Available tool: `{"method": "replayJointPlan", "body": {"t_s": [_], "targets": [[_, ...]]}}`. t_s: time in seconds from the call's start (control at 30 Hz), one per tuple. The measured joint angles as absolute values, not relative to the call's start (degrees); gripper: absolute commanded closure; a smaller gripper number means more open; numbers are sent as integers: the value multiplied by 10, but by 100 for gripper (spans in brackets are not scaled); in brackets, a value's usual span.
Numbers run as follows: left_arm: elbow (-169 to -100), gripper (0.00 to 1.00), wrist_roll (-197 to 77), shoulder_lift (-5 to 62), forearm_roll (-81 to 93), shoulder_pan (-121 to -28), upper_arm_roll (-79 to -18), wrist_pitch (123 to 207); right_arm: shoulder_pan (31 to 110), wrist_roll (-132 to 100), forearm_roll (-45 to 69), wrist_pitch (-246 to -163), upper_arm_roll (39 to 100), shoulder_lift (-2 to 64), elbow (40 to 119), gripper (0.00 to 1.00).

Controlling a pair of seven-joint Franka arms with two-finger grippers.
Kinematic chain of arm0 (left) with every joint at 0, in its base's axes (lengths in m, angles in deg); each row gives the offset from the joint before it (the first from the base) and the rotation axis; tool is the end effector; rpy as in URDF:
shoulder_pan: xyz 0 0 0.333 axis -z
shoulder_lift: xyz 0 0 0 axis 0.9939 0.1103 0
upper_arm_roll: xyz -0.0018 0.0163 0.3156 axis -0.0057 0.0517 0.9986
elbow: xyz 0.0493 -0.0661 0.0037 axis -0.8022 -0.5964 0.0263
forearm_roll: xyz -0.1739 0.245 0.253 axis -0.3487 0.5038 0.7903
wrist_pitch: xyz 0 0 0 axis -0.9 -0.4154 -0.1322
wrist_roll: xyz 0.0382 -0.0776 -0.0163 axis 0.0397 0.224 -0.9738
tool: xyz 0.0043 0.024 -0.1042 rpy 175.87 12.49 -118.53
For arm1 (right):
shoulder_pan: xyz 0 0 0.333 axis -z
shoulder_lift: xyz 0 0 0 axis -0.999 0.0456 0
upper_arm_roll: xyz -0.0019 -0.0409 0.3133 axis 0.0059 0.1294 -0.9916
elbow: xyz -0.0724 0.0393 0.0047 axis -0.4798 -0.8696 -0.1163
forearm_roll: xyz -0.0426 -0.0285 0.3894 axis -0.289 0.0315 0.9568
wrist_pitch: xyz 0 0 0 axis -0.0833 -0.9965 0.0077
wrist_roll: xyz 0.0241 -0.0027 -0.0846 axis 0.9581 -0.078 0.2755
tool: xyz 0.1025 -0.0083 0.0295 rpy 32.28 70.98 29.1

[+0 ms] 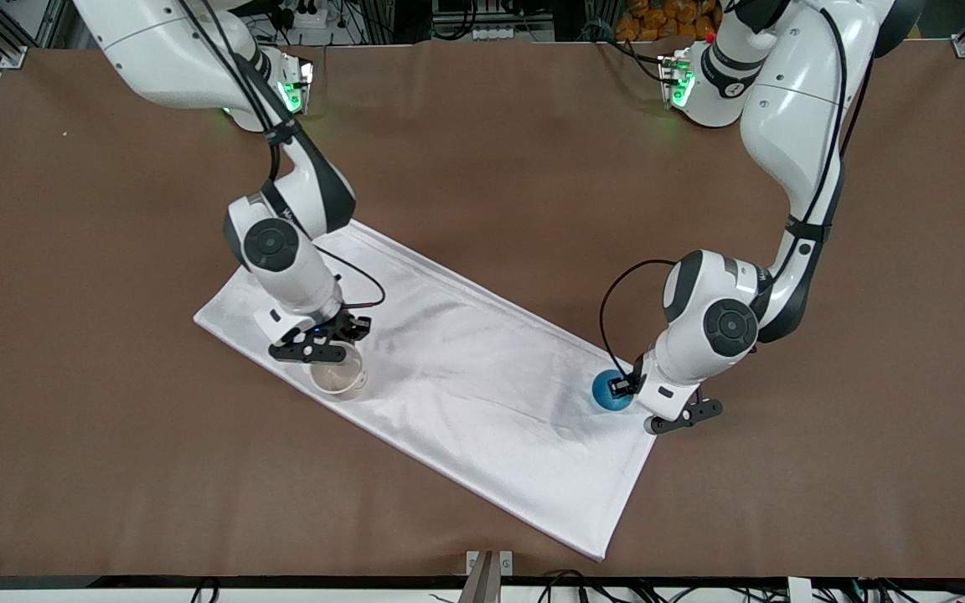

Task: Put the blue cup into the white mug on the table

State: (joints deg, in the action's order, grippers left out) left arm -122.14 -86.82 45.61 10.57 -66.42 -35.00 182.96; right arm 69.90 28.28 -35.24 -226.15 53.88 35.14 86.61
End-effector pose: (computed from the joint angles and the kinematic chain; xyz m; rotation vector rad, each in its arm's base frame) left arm 0.6725 -0.2610 0.2318 2.9706 0.4084 0.0528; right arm 0.5826 0.2927 0.2755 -3.1290 0.1582 -0.1419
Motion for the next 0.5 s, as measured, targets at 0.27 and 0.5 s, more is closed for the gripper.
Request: {"method": "replayJointPlan", "body": {"t_s": [0.27,0.5], "targets": [[-1216,100,-868,454,113,-665,-349,1830,605,396,-352,-2211,537,351,800,100],[-1226,100,-831,422,118,-673,-348,1804,517,482,-352,-2210,536,357,788,100]]}}
